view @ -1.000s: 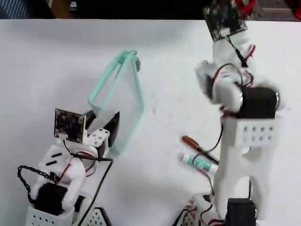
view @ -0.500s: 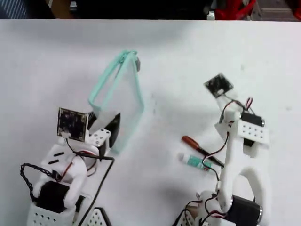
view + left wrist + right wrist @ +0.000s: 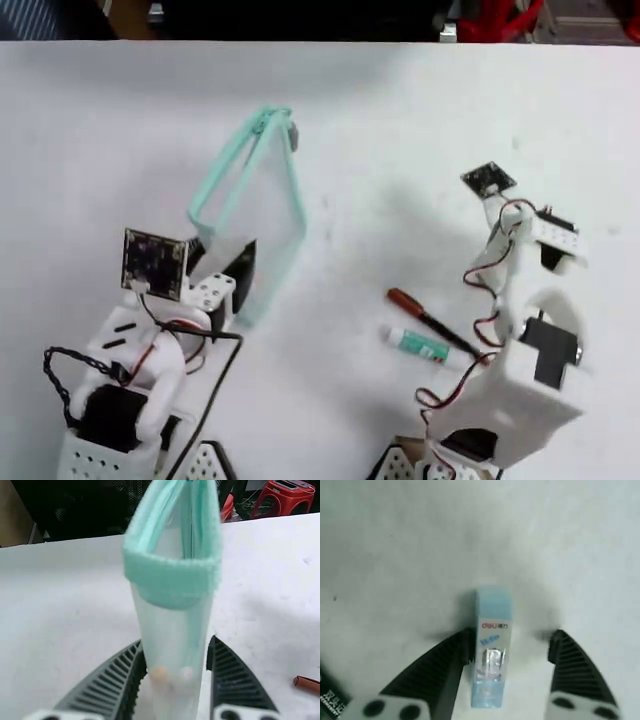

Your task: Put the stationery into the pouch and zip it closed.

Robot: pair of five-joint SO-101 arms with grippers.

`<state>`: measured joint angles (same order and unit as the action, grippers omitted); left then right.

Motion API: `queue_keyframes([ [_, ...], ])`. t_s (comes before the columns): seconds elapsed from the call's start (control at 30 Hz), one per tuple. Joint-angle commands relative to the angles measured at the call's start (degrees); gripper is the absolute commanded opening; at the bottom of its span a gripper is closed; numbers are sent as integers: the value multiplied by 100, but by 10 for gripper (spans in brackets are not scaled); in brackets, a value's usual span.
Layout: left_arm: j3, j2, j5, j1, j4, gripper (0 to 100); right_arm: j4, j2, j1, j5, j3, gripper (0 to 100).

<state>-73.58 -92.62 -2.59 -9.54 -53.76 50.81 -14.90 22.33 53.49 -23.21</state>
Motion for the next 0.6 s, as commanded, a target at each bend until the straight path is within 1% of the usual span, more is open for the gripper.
queue_keyframes([
  [0.0,18,-66,-53,-13,149,203,13,-338,40,35,589,30],
  [0.03,18,-66,-53,-13,149,203,31,-338,40,26,642,7],
  [0.1,18,-66,-53,-13,149,203,57,-259,40,26,659,34],
  [0.13,18,-66,-53,-13,149,203,119,-154,22,26,686,21],
  [0.23,18,-66,-53,-13,149,203,620,479,-48,26,695,19],
  [0.33,18,-66,-53,-13,149,203,1209,1341,-338,26,545,18],
  [0.43,18,-66,-53,-13,149,203,1437,2176,-813,0,149,18],
  [0.5,18,-66,-53,-13,149,203,1437,2791,-1130,-352,-62,18],
  [0.57,18,-66,-53,-13,149,203,1455,3468,-1464,-949,-70,17],
])
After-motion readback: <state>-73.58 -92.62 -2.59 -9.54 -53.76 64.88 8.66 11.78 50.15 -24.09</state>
